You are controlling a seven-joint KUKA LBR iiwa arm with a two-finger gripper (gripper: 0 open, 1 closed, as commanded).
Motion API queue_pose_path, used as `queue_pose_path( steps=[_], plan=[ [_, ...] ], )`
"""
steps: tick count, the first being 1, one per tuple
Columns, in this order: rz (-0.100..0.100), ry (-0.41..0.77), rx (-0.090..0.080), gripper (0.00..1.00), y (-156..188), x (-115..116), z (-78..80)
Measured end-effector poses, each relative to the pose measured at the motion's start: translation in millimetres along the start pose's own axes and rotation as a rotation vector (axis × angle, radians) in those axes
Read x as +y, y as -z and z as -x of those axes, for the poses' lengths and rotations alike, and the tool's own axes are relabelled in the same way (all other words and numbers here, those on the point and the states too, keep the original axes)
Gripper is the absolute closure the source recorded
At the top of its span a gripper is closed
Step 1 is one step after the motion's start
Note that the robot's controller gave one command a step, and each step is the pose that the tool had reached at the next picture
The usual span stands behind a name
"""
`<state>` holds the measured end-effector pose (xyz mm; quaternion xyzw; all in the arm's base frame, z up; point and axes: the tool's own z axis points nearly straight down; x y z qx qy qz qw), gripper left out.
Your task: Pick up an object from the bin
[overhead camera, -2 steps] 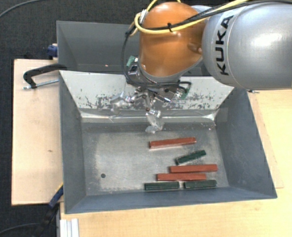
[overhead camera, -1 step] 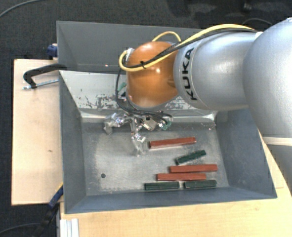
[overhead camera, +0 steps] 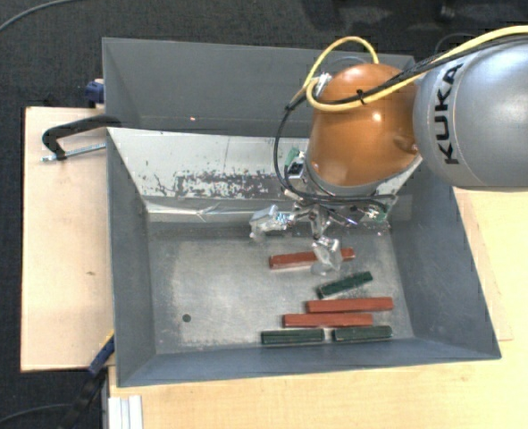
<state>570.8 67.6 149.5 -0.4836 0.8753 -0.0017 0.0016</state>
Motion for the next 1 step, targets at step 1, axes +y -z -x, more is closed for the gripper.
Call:
queue_pose_path(
  steps=[1],
  plan=[
    [0.007,0.330,0.001,0.00,-80.1,-4.0,-33.1]
  ],
)
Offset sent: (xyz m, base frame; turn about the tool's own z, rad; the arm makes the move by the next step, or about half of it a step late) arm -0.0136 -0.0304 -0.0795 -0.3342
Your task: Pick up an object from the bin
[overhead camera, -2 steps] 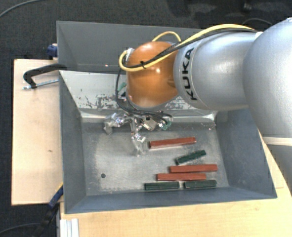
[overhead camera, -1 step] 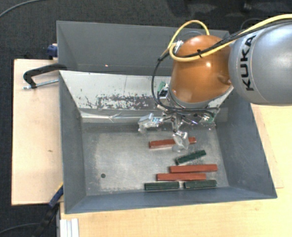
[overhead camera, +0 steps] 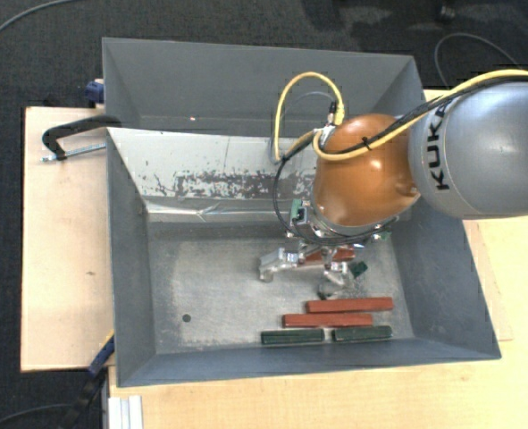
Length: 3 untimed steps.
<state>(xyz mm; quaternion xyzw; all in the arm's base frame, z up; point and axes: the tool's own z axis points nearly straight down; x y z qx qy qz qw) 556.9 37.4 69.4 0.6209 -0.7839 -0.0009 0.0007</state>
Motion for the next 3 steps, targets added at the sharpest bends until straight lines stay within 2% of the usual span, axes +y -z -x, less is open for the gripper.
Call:
queue_pose_path(
  steps=[1,2,3],
  plan=[
    [-0.013,0.274,-0.002,0.00,105,-40,-52.7],
    [0.005,0.238,-0.001,0.00,2,-9,-50.6],
    [-0.008,0.561,-0.002,0.00,2,11,-67.4]
  ],
)
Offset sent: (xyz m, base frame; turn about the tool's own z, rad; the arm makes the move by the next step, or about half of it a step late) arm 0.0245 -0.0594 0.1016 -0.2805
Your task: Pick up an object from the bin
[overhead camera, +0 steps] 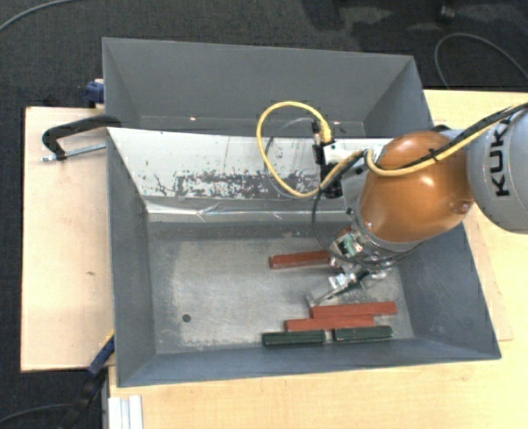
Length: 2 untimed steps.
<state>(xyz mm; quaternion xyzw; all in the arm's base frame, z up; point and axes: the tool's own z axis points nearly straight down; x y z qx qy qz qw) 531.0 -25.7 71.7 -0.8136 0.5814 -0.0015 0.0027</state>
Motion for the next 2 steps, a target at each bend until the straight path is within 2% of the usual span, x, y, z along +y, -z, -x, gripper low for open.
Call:
queue_pose_path(
  steps=[1,2],
  plan=[
    [0.002,0.356,0.000,0.00,16,14,-36.5],
    [0.003,0.656,-0.004,0.00,-1,-25,24.4]
  ],
)
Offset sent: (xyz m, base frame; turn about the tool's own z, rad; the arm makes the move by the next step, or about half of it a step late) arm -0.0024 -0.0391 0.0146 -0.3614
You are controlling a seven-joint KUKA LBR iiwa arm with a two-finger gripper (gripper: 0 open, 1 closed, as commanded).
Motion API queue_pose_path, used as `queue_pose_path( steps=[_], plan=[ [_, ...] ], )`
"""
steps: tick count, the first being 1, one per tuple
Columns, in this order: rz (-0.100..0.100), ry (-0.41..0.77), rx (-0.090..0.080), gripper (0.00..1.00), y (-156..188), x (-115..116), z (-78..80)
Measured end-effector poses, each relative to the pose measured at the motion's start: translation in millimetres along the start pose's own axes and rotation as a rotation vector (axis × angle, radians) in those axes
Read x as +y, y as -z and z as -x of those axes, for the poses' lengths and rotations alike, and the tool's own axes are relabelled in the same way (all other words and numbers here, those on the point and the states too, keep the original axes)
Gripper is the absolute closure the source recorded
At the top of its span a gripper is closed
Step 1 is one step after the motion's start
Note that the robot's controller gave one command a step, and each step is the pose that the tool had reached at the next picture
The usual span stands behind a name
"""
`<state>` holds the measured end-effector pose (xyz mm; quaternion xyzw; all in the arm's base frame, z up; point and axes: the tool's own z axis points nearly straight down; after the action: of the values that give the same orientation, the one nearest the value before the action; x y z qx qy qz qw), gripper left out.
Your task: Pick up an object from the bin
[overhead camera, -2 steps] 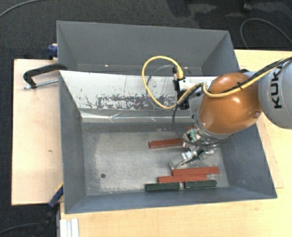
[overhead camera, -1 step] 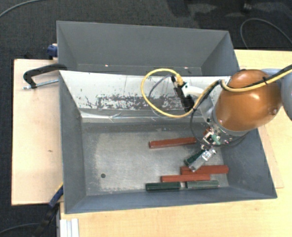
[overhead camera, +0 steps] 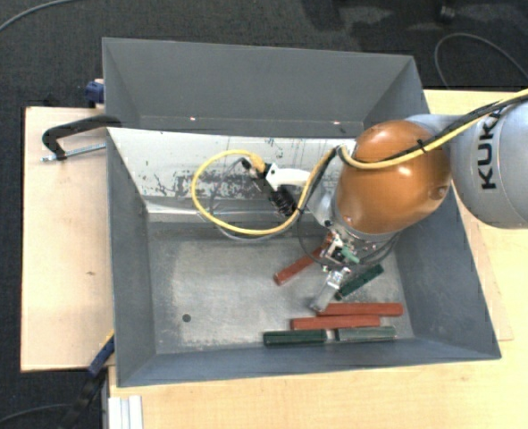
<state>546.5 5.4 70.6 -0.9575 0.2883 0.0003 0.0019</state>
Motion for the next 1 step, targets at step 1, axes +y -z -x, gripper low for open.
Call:
queue_pose_path(
  steps=[1],
  plan=[
    [-0.002,-0.103,0.006,0.00,0.7,6.9,-65.6]
  ],
)
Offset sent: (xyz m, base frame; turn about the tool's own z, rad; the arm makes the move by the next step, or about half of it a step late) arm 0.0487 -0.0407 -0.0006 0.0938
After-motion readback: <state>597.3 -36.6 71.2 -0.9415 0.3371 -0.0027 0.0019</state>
